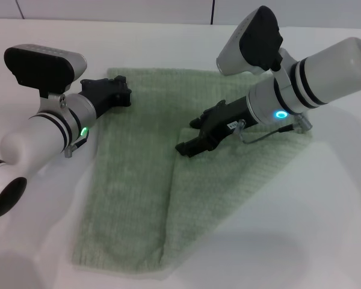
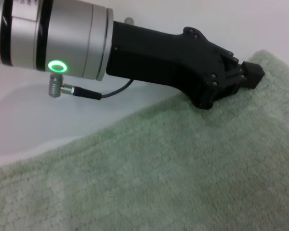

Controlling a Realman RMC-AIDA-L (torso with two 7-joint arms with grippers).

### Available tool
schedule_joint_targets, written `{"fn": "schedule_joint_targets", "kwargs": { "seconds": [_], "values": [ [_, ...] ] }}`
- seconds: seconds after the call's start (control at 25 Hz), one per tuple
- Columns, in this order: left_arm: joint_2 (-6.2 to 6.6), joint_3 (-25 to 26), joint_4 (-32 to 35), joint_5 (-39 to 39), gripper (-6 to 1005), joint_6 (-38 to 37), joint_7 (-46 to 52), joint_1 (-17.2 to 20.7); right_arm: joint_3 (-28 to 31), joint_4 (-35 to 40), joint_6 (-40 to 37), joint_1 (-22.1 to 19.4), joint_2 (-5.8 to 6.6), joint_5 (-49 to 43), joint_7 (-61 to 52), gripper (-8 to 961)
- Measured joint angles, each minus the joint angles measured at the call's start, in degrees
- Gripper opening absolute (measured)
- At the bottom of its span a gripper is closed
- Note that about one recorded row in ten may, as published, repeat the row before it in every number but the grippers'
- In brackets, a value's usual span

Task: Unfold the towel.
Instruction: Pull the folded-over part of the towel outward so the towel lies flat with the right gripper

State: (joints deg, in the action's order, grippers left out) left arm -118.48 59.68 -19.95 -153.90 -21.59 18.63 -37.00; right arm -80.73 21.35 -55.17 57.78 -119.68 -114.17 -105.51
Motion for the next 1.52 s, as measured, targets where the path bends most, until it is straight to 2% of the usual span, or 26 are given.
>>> {"fn": "schedule_joint_targets", "kwargs": {
  "seconds": [0.64, 0.84, 1.04, 1.52],
  "values": [
    [0.00, 0.1, 0.0, 0.0, -1, 0.0, 0.0, 0.2, -1.9, -0.2, 0.1, 0.7, -0.21, 0.2, -0.5, 716],
    [0.00, 0.2, 0.0, 0.0, -1, 0.0, 0.0, 0.2, -1.9, -0.2, -0.1, 1.0, -0.21, 0.2, -0.7, 611],
    [0.00, 0.2, 0.0, 0.0, -2, 0.0, 0.0, 0.2, -2.9, -0.2, -0.2, 1.2, -0.20, 0.2, -0.8, 361],
    [0.09, 0.2, 0.0, 0.0, -2, 0.0, 0.0, 0.3, -3.2, -0.4, 0.2, 1.6, -0.14, 0.3, -1.7, 286]
  ]
}}
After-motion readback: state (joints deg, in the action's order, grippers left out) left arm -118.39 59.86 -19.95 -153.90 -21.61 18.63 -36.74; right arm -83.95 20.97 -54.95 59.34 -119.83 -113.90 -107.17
